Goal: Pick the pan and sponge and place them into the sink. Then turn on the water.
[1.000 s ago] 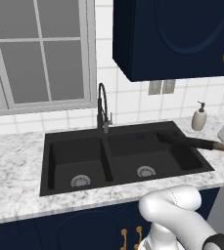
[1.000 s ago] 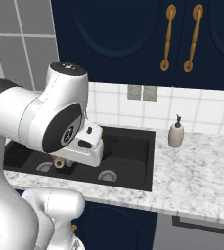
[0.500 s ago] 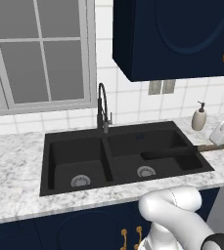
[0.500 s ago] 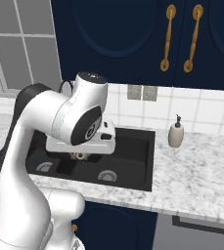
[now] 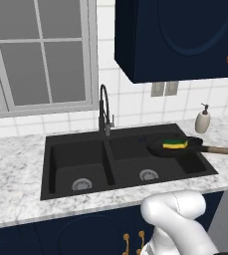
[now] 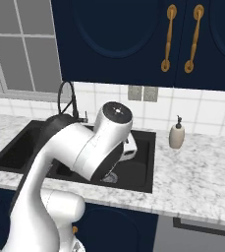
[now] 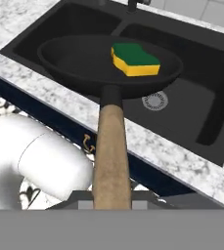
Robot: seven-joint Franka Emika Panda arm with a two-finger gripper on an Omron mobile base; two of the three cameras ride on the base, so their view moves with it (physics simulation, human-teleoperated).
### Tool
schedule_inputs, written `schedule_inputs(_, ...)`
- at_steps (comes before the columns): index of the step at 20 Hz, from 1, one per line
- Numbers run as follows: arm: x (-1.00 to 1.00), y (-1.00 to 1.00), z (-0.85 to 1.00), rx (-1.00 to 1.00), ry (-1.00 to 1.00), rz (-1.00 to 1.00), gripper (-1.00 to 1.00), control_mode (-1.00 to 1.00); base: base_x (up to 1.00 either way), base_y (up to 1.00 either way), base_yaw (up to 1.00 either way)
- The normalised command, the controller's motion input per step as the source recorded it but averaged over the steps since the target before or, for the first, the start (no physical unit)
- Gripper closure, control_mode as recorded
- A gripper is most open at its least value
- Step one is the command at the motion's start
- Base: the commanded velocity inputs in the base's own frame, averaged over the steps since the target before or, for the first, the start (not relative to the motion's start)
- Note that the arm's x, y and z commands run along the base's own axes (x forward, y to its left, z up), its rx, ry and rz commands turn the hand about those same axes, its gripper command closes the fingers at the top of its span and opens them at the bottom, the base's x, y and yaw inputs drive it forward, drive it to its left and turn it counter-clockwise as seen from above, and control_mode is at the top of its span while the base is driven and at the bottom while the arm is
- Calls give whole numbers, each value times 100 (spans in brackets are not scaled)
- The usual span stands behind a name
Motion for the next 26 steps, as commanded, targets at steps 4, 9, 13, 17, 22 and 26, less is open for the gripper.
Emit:
schedule_inputs(4, 48, -17, -20, 0, -9, 10, 100, -100, 0, 0, 0)
schedule_inputs(9, 38, -15, -12, 0, -5, 10, 100, -100, 0, 0, 0)
schedule_inputs(13, 26, -16, -16, 0, -3, 10, 100, -100, 0, 0, 0)
schedule_inputs(17, 26, -3, -25, 0, -2, 5, 100, -100, 0, 0, 0)
schedule_inputs(22, 2, 11, -25, -1, -6, 0, 100, -100, 0, 0, 0)
schedule_inputs(26, 9, 1, -32, 0, -3, 0, 100, -100, 0, 0, 0)
